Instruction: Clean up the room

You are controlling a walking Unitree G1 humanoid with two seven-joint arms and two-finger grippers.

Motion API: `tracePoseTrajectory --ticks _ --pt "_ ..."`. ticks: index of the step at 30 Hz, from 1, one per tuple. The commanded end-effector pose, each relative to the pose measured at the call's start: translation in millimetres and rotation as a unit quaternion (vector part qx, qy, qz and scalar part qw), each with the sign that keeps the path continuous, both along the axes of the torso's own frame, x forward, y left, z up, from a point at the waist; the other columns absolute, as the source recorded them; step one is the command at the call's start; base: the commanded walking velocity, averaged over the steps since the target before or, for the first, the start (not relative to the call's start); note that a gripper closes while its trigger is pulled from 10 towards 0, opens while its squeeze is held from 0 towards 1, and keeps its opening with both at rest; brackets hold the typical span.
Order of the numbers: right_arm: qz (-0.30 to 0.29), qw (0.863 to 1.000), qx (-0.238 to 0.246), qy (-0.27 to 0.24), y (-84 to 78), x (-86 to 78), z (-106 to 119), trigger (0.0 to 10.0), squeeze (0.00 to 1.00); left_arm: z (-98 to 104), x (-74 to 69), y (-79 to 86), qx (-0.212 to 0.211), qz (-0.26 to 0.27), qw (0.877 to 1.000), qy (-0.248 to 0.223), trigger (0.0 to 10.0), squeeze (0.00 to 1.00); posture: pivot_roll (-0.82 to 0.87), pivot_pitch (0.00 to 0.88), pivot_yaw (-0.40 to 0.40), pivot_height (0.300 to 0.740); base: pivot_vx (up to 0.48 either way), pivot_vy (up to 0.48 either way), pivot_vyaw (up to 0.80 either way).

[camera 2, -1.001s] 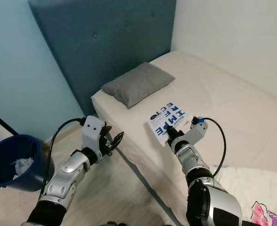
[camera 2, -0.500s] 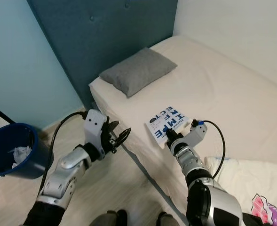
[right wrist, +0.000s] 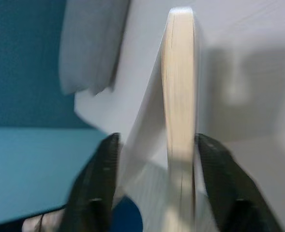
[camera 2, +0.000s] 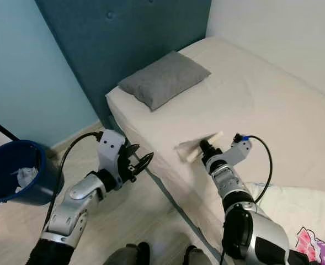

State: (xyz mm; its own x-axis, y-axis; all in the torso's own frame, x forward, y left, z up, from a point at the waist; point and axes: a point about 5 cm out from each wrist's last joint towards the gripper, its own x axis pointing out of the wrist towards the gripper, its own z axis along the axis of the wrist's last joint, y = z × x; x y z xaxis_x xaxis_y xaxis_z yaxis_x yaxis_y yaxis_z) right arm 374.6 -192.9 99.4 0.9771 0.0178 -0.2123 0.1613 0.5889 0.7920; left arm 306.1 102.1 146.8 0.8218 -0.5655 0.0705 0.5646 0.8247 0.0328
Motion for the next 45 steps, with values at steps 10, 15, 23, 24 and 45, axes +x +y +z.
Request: tracePoseTrajectory --ticks 10,15,23,24,45 --pt "-0.052 0.998 -0.029 0.023 -12.8 -6.3 -8 10.0 0.00 -1 -13.8 -7.2 -0.028 -0.015 0.999 0.020 10.0 0.00 0.18 0.305 0.008 0.740 0.000 0.000 0.00" --pt "-0.055 0.998 -0.025 0.017 -1.4 -9.0 -14 10.0 0.00 -1 -13.8 -4.9 -0.037 -0.011 0.999 0.022 10.0 0.00 0.15 0.269 0.008 0.740 0.000 0.000 0.00" --pt "-0.057 0.994 -0.087 0.038 11.7 -40.1 -46 10.0 0.00 1 -14.8 -10.1 -0.058 -0.014 0.998 0.027 10.0 0.00 0.12 0.226 0.020 0.740 0.000 0.000 0.00" --pt "-0.052 0.991 -0.119 0.044 10.7 -49.1 -50 10.0 0.00 1 -15.6 -12.5 -0.064 -0.016 0.997 0.031 10.0 0.00 0.11 0.225 0.024 0.740 0.000 0.000 0.00" --pt "0.023 0.927 -0.372 -0.045 4.3 -58.4 -17 10.0 0.00 -58 2.6 38.9 -0.007 0.204 0.968 0.145 10.0 0.00 0.07 0.168 0.038 0.740 0.000 0.000 0.00"
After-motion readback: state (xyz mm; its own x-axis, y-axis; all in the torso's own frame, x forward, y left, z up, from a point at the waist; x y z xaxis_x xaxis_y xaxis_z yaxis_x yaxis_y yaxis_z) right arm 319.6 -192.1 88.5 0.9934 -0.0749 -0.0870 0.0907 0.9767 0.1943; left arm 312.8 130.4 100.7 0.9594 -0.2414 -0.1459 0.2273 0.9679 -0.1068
